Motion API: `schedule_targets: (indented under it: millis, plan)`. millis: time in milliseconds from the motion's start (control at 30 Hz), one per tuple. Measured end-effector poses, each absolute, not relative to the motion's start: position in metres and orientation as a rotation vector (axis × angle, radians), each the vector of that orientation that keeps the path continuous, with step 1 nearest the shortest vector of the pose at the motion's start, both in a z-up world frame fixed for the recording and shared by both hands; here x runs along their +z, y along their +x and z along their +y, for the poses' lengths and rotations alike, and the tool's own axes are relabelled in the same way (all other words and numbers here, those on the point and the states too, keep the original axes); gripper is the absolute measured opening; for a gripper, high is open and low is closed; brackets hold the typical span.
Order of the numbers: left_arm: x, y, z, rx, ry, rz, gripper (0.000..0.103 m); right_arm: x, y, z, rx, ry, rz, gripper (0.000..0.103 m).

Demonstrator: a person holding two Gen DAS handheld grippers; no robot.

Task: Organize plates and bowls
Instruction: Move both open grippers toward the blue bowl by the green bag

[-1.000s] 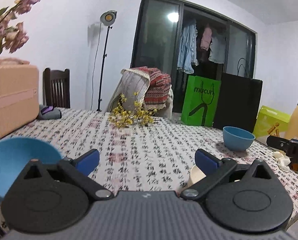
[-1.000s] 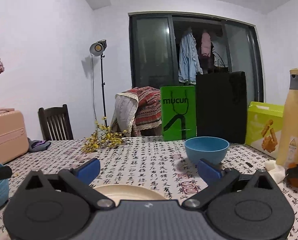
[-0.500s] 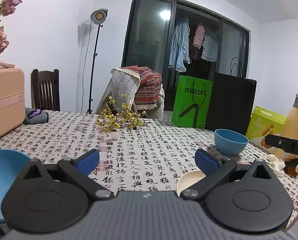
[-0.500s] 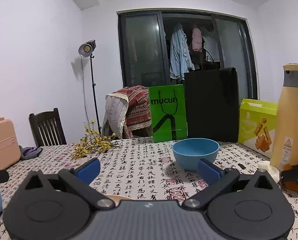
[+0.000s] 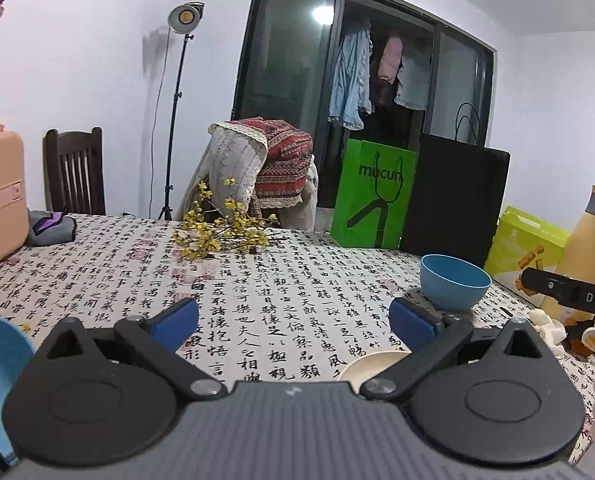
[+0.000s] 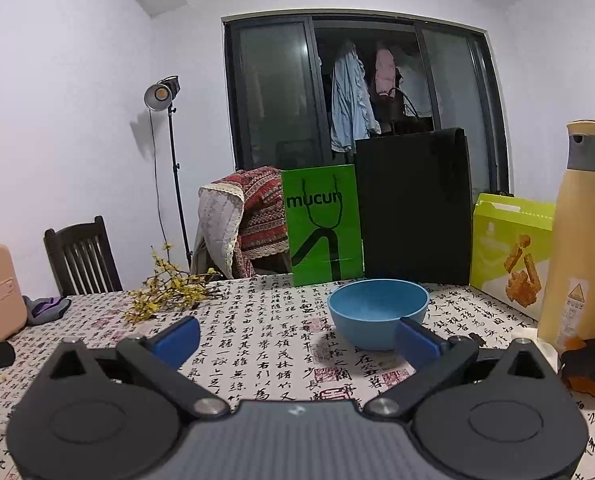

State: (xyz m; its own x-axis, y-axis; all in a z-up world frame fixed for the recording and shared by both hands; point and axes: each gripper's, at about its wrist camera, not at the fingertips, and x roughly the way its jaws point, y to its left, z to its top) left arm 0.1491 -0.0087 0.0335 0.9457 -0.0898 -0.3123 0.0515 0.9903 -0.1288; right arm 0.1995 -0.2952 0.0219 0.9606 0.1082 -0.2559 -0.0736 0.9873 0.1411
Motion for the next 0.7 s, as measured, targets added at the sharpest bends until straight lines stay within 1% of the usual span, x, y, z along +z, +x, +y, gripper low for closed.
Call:
schedule_targets:
  millis: [333, 700]
  plan:
    - [0.047, 0.168, -0.024, -0.095, -0.094, 0.308, 0.103, 0.029, 0.217, -0.304, 0.072, 0.159, 0.260, 0.103]
    - [0.063, 0.201, -0.042, -0.123, -0.067, 0.336, 0.103, 0.037, 0.239, -0.317, 0.048, 0.175, 0.246, 0.103]
